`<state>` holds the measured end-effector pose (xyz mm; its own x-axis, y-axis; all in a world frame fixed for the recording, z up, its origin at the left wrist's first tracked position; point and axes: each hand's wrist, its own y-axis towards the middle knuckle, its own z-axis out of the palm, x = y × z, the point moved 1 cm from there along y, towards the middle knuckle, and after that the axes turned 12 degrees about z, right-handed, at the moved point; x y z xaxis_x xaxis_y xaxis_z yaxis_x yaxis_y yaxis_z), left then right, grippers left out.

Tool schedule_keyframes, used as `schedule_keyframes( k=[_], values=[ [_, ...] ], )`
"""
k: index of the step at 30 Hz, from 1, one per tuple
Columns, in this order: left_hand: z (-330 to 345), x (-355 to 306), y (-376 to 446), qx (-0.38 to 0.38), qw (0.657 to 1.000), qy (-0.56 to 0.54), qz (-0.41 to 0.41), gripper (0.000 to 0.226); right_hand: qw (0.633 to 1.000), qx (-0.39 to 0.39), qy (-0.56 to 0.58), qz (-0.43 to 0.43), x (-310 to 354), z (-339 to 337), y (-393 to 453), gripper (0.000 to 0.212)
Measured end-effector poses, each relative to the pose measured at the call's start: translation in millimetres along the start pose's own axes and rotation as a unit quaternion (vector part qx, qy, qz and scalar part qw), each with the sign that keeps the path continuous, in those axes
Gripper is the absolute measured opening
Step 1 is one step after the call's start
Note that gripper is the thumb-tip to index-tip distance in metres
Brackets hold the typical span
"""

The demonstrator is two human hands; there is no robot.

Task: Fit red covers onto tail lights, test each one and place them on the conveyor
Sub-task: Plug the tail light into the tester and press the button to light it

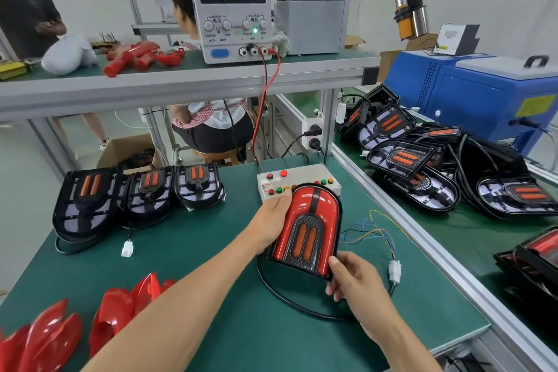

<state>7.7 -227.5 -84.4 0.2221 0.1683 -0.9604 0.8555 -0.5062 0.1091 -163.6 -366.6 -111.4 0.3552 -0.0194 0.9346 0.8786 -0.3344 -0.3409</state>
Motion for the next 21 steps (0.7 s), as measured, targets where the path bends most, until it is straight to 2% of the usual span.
schedule_keyframes(
  k=[3,7,10,13,15,18,21],
  values=[
    [-3.4,-8.4,3.6,0.018,0.994,0.103,0.035,0.061,0.999,0.032,0.025,0.014,-5.5,-6.0,1.1,0.019],
    [-14.2,-17.0,26.4,-0.049,0.957,0.263,0.113,0.042,0.998,0.056,0.03,0.03,-6.8,-8.5,1.1,0.019],
    [-18.4,-23.8,51.6,-0.002,0.926,0.348,0.148,0.036,0.998,0.051,0.027,0.027,-3.6,-6.6,-2.9,0.017],
    [-14.6,-29.2,76.0,0.096,0.883,0.442,0.124,0.048,0.999,0.033,0.026,0.012,-1.8,-4.7,-5.8,0.015],
    [-9.9,-30.7,87.1,0.153,0.869,0.459,0.108,0.05,0.999,0.025,0.03,0.006,-1.8,-3.5,-5.8,0.015],
    [-3.9,-31.8,98.2,0.191,0.875,0.438,0.074,0.052,0.999,0.018,0.048,0.005,-0.8,-3.2,-4.5,0.013],
    [1.6,-35.9,103.2,0.2,0.893,0.404,0.009,0.074,0.998,0.013,0.053,0.006,-1.0,-3.4,-2.0,0.012]
  ],
)
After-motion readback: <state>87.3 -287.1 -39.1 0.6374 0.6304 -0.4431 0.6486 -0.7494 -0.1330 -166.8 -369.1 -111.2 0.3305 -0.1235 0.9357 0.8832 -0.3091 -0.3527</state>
